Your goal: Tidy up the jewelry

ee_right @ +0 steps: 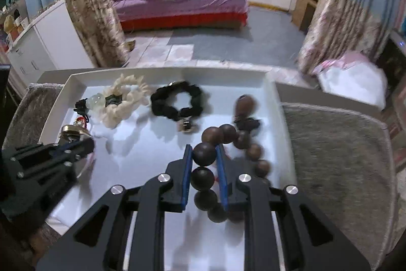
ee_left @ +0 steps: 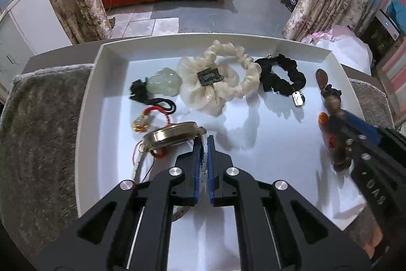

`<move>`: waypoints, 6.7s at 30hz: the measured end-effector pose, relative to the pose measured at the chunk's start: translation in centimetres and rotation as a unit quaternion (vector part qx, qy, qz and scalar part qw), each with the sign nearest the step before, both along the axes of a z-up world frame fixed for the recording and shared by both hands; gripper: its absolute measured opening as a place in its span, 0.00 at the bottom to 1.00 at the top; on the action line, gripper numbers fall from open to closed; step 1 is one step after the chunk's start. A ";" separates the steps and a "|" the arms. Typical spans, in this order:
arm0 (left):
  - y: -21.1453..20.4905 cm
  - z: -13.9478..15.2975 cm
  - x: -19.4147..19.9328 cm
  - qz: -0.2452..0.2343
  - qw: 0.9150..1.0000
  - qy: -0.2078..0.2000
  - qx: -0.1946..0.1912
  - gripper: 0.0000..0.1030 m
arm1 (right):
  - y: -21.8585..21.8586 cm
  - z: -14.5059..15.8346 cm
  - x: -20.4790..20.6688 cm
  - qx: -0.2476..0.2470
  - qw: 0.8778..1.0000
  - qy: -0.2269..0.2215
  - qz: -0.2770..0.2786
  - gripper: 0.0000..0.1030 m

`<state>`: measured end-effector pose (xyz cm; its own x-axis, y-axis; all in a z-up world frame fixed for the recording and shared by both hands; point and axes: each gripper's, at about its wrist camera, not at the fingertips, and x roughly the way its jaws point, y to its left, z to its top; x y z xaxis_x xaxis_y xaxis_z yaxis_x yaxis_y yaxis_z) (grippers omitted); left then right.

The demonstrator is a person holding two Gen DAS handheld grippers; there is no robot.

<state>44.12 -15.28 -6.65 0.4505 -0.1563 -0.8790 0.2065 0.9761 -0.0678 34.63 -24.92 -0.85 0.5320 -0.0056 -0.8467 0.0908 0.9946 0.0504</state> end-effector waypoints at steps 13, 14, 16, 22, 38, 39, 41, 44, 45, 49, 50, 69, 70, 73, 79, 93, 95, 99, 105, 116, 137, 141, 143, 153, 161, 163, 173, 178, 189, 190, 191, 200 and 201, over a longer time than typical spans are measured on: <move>-1.4 -0.1 2.4 0.003 1.000 0.008 -0.020 0.19 | -1.8 -3.1 3.0 0.073 0.997 0.023 -0.002 0.19; -1.3 -0.1 2.3 0.003 1.000 0.009 -0.021 0.20 | -1.8 -3.1 3.0 0.075 0.997 0.022 0.000 0.20; -1.0 0.0 2.3 0.004 1.000 0.013 -0.027 0.26 | -1.7 -2.7 2.8 0.070 0.997 0.020 0.005 0.20; 0.7 3.1 0.4 0.012 0.998 -0.001 -0.061 0.47 | -2.8 0.5 1.4 0.092 0.996 -0.008 0.005 0.20; 8.1 12.5 -15.6 0.050 0.990 -0.124 -0.048 0.97 | -4.0 11.7 -18.2 0.009 0.982 -0.188 -0.025 0.95; 8.4 12.1 -16.8 0.048 0.990 -0.122 -0.045 0.97 | -4.1 11.5 -19.4 0.012 0.982 -0.188 -0.026 0.95; 8.6 11.1 -18.5 0.046 0.991 -0.120 -0.037 0.97 | -4.1 11.0 -22.2 0.008 0.981 -0.191 -0.034 0.95; 8.8 9.9 -21.0 0.034 0.992 -0.117 -0.034 0.97 | -4.3 10.2 -25.2 -0.004 0.981 -0.188 -0.045 0.95; 8.9 9.5 -21.9 0.030 0.992 -0.114 -0.037 0.97 | -4.2 9.9 -25.9 -0.006 0.982 -0.185 -0.048 0.95; 9.4 7.8 -24.6 0.026 0.993 -0.103 -0.060 0.97 | -3.9 8.3 -29.7 -0.007 0.981 -0.179 -0.069 0.95; 9.5 7.3 -25.2 0.026 0.993 -0.100 -0.064 0.97 | -3.7 7.6 -30.6 -0.012 0.982 -0.174 -0.076 0.95; 7.9 -0.3 -29.6 -0.027 0.999 -0.038 0.001 0.97 | -2.0 -0.3 -34.5 -0.048 0.992 -0.073 -0.093 0.95; 7.9 -0.3 -29.6 -0.027 0.999 -0.043 0.001 0.97 | -1.9 -0.5 -34.4 -0.053 0.992 -0.069 -0.091 0.95; 8.0 -0.5 -29.5 -0.028 0.999 -0.045 -0.001 0.96 | -1.5 -0.8 -34.1 -0.064 0.992 -0.064 -0.089 0.94; 7.9 -0.3 -29.1 -0.034 0.998 -0.050 -0.006 0.70 | -1.4 -1.1 -33.6 -0.067 0.993 -0.059 -0.082 0.83; 6.3 -1.2 -28.0 -0.057 0.998 -0.039 -0.003 0.22 | -2.3 -1.9 -32.9 -0.029 0.995 -0.044 -0.082 0.66; 6.4 -1.2 -28.0 -0.058 0.998 -0.038 -0.007 0.18 | -2.2 -2.0 -32.9 -0.022 0.996 -0.042 -0.078 0.60; 6.1 -1.1 -28.5 -0.064 0.997 -0.037 -0.009 0.15 | -1.8 -2.1 -32.8 -0.021 0.997 -0.038 -0.071 0.54; 5.0 -1.4 -28.9 -0.082 0.996 -0.033 0.004 0.15 | -1.4 -2.7 -32.6 -0.014 0.997 -0.029 -0.064 0.46; 4.8 -0.4 -29.6 -0.074 0.996 -0.047 0.013 0.10 | -1.2 -0.9 -32.8 -0.013 0.997 -0.048 -0.053 0.46; 5.2 10.5 -24.9 -0.036 0.989 -0.138 0.027 0.10 | -1.1 8.4 -23.0 0.001 0.992 -0.123 -0.002 0.46; 4.8 11.6 -21.0 -0.019 0.990 -0.139 0.013 0.10 | -1.0 9.8 -19.1 0.000 0.991 -0.136 -0.007 0.46; 4.5 11.9 -18.8 -0.007 0.989 -0.147 0.012 0.10 | -0.8 10.1 -17.1 -0.006 0.990 -0.140 -0.010 0.46; 5.1 7.4 -10.2 0.023 0.993 -0.109 -0.030 0.10 | 0.6 4.5 -9.1 0.011 0.996 -0.090 -0.019 0.46; 4.7 1.8 -8.4 0.024 0.998 -0.064 -0.011 0.10 | 2.0 -1.3 -7.6 -0.012 0.999 -0.046 -0.009 0.46; 4.7 1.2 -8.1 0.028 0.998 -0.062 -0.005 0.10 | 1.9 -1.8 -7.4 -0.024 0.999 -0.045 -0.011 0.46; 3.5 -0.3 -7.1 0.021 0.998 -0.051 0.031 0.19 | 0.9 -2.9 -6.7 -0.020 0.999 -0.031 -0.013 0.47; 3.8 1.4 -7.9 0.023 0.998 -0.048 0.016 0.47 | 0.1 -1.6 -7.2 -0.005 0.999 -0.034 -0.012 0.65; 7.5 12.6 -17.7 0.036 0.984 -0.171 0.026 0.97 | 0.8 8.3 -16.2 -0.013 0.992 -0.123 -0.018 0.90; 7.8 12.9 -18.3 0.037 0.984 -0.173 0.029 0.97 | 1.0 8.8 -17.0 -0.015 0.992 -0.127 -0.018 0.91; 8.2 13.1 -19.3 0.038 0.984 -0.173 0.034 0.97 | 1.2 9.2 -18.2 -0.017 0.991 -0.131 -0.019 0.92; 11.4 10.1 -28.3 0.033 0.986 -0.161 0.032 0.97 | 2.7 9.3 -27.9 -0.002 0.987 -0.154 -0.040 0.94; 11.6 9.6 -29.1 0.032 0.986 -0.159 0.028 0.97 | 2.9 9.1 -28.6 -0.002 0.987 -0.157 -0.041 0.94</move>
<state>15.06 -3.68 3.00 0.7125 -0.0743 -0.6977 0.1468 0.9882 0.0447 5.99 -22.05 8.29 0.7657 -0.0615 -0.6402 0.1508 0.9848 0.0857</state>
